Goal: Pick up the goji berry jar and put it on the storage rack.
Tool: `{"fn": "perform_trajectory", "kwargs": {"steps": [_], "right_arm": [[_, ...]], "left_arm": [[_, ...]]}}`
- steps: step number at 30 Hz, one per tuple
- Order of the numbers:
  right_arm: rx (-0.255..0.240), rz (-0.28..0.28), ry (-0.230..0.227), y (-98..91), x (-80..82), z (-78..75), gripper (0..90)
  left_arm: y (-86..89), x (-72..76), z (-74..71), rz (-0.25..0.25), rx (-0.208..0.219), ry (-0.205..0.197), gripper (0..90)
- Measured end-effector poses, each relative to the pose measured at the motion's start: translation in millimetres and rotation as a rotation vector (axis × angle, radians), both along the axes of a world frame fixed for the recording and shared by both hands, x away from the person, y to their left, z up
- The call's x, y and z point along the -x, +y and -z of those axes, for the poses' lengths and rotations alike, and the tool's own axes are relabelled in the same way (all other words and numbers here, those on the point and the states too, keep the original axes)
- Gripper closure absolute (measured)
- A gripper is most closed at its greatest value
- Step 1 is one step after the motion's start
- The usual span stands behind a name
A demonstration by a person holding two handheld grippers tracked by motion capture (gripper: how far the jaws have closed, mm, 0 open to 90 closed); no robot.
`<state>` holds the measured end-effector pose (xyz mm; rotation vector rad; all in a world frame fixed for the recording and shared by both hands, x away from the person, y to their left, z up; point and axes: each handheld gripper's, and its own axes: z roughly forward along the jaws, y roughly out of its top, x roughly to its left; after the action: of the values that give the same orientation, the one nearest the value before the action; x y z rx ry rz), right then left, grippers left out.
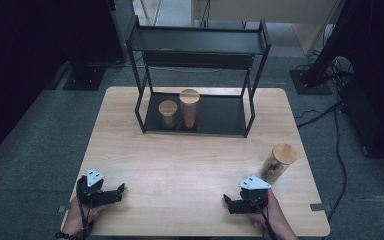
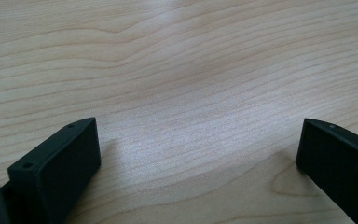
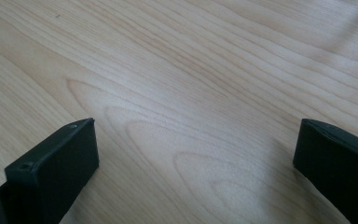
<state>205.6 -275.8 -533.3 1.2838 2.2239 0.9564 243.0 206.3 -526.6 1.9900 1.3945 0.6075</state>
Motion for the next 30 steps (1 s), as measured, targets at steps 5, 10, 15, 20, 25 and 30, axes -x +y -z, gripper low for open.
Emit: {"fn": "perform_trajectory", "kwargs": {"steps": [5, 10, 15, 20, 25, 30], "right_arm": [[-0.001, 0.008, 0.003, -8.5, 3.4, 0.1, 0.0], [0.001, 0.02, 0.0, -16.4, 6.4, 0.2, 0.0], [0.001, 0.025, -0.001, -24.0, 9.4, 0.3, 0.0], [0.003, 0.035, -0.002, -31.9, 12.6, 0.3, 0.0], [0.004, 0.04, -0.004, -38.2, 15.1, 0.4, 0.0], [0.005, 0.048, -0.005, -44.3, 16.6, 0.4, 0.0]], "left_arm": [[0.0, 0.0, 0.0, 0.0, 0.0, 0.0, 0.0], [0.0, 0.0, 0.0, 0.0, 0.0, 0.0, 0.0], [0.0, 0.0, 0.0, 0.0, 0.0, 0.0, 0.0], [0.0, 0.0, 0.0, 0.0, 0.0, 0.0, 0.0], [0.0, 0.0, 0.0, 0.0, 0.0, 0.0, 0.0], [0.0, 0.0, 0.0, 0.0, 0.0, 0.0, 0.0]]}}
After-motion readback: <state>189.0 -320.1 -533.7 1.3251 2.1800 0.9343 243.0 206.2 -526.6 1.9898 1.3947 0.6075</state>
